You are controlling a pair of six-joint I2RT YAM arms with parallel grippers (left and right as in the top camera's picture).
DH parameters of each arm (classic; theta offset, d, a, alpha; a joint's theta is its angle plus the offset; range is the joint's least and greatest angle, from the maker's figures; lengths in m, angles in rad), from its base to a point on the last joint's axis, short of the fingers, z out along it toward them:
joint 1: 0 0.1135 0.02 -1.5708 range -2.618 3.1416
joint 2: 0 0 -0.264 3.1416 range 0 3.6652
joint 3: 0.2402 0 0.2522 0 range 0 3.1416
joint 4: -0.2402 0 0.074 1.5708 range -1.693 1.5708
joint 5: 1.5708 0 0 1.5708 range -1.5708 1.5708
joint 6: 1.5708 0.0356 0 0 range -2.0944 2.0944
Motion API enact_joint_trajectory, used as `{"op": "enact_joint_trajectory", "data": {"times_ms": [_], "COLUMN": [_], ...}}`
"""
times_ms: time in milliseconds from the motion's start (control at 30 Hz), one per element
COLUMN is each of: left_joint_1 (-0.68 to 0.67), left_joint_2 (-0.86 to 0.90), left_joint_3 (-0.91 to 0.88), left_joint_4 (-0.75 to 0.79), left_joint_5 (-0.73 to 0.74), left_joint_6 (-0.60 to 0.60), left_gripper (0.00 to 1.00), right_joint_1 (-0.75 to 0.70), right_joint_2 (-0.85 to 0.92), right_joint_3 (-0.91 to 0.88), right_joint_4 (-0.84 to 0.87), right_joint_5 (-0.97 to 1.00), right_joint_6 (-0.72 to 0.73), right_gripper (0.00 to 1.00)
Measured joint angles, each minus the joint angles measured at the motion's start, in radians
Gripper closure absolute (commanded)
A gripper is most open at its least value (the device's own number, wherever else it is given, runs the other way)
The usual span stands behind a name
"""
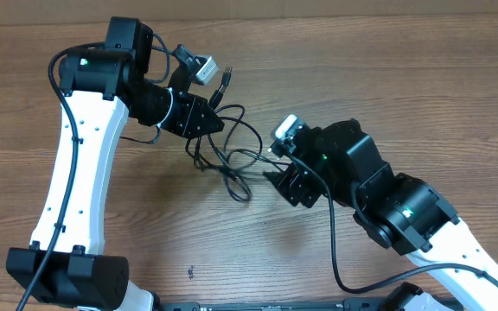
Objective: Untangle cables
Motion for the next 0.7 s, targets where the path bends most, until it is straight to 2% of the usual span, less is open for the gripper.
{"op": "enact_joint_trajectory", "data": {"times_ms": [33, 267, 433, 567, 633, 667, 700], "left_joint_1": [0.0, 0.0, 0.0, 0.0, 0.0, 0.0, 0.0], "left_joint_2": [0.0, 0.0, 0.0, 0.0, 0.0, 0.0, 0.0], "left_joint_3": [0.005, 0.031, 0.031, 0.032, 0.032, 0.032, 0.032], "left_joint_4": [0.002, 0.013, 0.003, -0.008, -0.013, -0.014, -0.014], "left_joint_5": [0.018, 0.187, 0.272, 0.326, 0.353, 0.367, 0.384], "left_joint_6": [0.004, 0.017, 0.018, 0.018, 0.018, 0.017, 0.018], "left_gripper": [0.96, 0.96, 0.96, 0.96, 0.96, 0.96, 0.96], "right_joint_1": [0.0, 0.0, 0.0, 0.0, 0.0, 0.0, 0.0], "right_joint_2": [0.016, 0.08, 0.131, 0.168, 0.18, 0.184, 0.188], "right_joint_3": [0.0, 0.0, 0.0, 0.0, 0.0, 0.0, 0.0], "right_joint_4": [0.0, 0.032, 0.051, 0.052, 0.062, 0.067, 0.072], "right_joint_5": [-0.05, -0.12, -0.084, -0.042, -0.035, -0.032, -0.028], "right_joint_6": [-0.005, -0.014, -0.03, -0.034, -0.034, -0.033, -0.035], "right_gripper": [0.2, 0.2, 0.34, 0.35, 0.44, 0.56, 0.72]}}
